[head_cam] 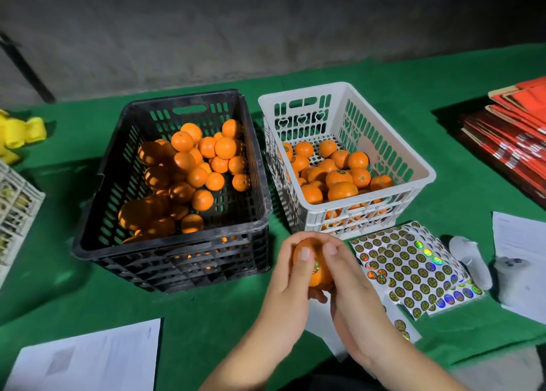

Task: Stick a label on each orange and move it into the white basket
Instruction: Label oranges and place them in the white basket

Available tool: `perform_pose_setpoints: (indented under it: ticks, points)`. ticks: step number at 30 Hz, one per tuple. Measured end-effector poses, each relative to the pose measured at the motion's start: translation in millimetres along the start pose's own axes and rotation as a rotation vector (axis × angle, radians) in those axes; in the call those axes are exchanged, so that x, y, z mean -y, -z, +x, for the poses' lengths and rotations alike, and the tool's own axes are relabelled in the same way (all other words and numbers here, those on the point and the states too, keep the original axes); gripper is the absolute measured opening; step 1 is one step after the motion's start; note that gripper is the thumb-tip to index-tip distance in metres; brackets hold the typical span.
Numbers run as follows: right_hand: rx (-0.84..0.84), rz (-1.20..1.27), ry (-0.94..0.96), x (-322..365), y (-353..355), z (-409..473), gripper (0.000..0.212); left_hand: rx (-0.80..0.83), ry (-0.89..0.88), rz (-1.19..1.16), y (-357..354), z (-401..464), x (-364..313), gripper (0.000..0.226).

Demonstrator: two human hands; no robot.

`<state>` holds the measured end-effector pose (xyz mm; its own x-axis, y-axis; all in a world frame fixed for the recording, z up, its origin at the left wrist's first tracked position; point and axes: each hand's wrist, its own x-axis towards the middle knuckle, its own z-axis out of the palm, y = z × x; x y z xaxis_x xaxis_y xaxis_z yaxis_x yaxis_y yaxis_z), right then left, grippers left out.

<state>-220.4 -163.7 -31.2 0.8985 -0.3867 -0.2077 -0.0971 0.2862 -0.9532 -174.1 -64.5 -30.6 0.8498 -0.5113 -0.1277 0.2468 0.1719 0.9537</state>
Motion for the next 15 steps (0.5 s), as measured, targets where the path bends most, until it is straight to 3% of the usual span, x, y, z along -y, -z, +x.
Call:
perform_pose_setpoints:
  ticks: [6, 15]
  points:
    - [-0.023, -0.115, 0.14, 2.5, -5.5, 7.7, 0.055, -0.035, 0.035, -0.084, -6.7, 0.3, -2.5, 0.048]
    - [-0.084, 0.024, 0.002, -9.8, -4.2, 10.3, 0.041, -0.087, 0.069, -0.055, -10.6, 0.9, 1.8, 0.04]
